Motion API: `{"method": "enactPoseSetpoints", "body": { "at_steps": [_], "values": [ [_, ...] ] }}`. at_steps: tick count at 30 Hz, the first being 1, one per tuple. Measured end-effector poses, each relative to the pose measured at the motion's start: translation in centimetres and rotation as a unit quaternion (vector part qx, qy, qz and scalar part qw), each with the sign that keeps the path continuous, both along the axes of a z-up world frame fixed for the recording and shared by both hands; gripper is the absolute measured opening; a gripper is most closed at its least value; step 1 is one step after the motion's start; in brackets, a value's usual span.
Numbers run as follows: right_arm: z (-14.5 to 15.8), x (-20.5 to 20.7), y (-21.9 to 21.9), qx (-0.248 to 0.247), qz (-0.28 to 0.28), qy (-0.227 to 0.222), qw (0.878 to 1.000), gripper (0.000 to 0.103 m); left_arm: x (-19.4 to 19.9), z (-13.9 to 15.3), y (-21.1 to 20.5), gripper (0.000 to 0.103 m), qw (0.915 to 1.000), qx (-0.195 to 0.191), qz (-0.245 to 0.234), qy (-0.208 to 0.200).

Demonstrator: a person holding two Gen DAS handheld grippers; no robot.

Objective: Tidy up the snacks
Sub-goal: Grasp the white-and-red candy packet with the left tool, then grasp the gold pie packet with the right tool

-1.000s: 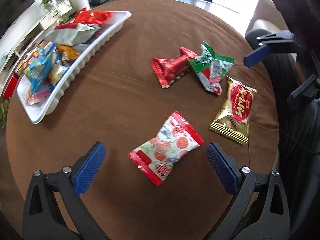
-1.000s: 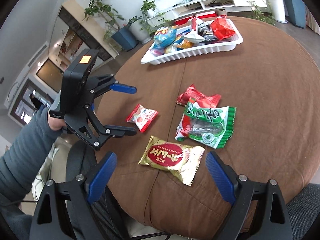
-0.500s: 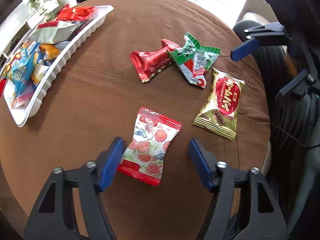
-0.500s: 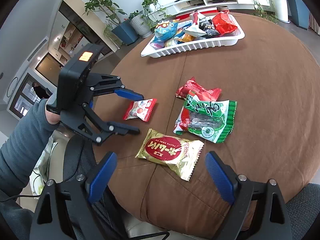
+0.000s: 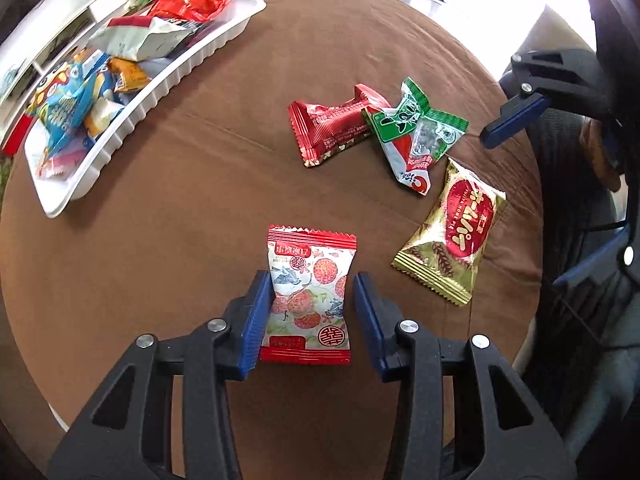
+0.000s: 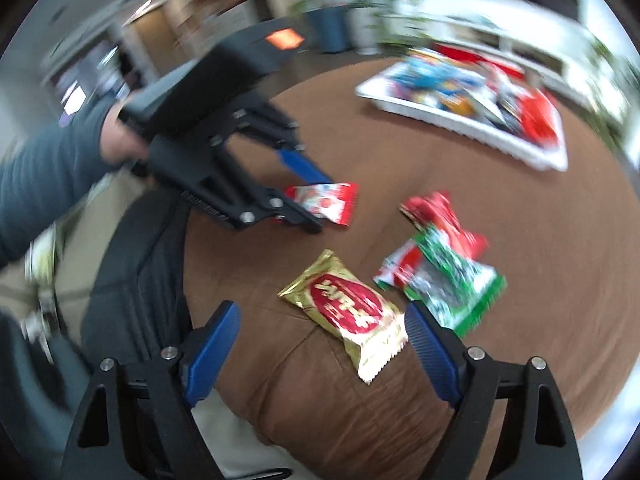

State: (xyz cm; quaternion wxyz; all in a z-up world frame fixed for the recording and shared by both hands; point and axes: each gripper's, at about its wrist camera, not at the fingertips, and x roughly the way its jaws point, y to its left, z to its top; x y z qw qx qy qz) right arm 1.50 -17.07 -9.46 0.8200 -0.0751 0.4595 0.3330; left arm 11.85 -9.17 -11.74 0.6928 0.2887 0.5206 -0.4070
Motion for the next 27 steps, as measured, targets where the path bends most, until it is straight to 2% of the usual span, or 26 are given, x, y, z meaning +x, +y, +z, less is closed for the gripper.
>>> {"method": "enactPoseSetpoints", "body": {
  "at_steps": [4, 7, 13, 16, 20, 24, 27],
  "values": [
    [-1.2, 1.6, 1.1, -0.044, 0.051, 0.014, 0.998, 0.077, -1.0, 0.0, -0.2, 0.038, 0.9993, -0.003, 0.036, -0.004],
    [-2.0, 2.9, 1.4, -0.064, 0.068, 0.022, 0.995, 0.075, -1.3, 0.1, 0.3, 0.034, 0.9977, -0.016, 0.066, -0.001],
    [-2.7, 3.9, 2.4, -0.088, 0.104, 0.033, 0.99, 0.074, -1.8, 0.2, 1.7, 0.033, 0.9941, -0.035, 0.103, 0.002],
    [-3.6, 4.2, 3.1, -0.112, 0.116, 0.038, 0.986, 0.071, -1.8, 0.2, 2.3, 0.033, 0.9941, -0.035, 0.103, 0.002],
    [-3.6, 4.9, 3.8, -0.122, 0.128, 0.044, 0.983, 0.069, -2.0, 0.3, 2.4, 0.033, 0.9942, -0.034, 0.102, 0.003],
    [-3.8, 4.8, 4.8, -0.156, 0.147, 0.035, 0.976, 0.068, -2.1, 0.4, 2.5, 0.033, 0.9937, -0.035, 0.107, 0.003],
    [-3.8, 4.8, 5.1, -0.165, 0.149, 0.038, 0.974, 0.064, -1.8, 0.2, 2.1, 0.033, 0.9934, -0.033, 0.11, 0.002]
  ]
}}
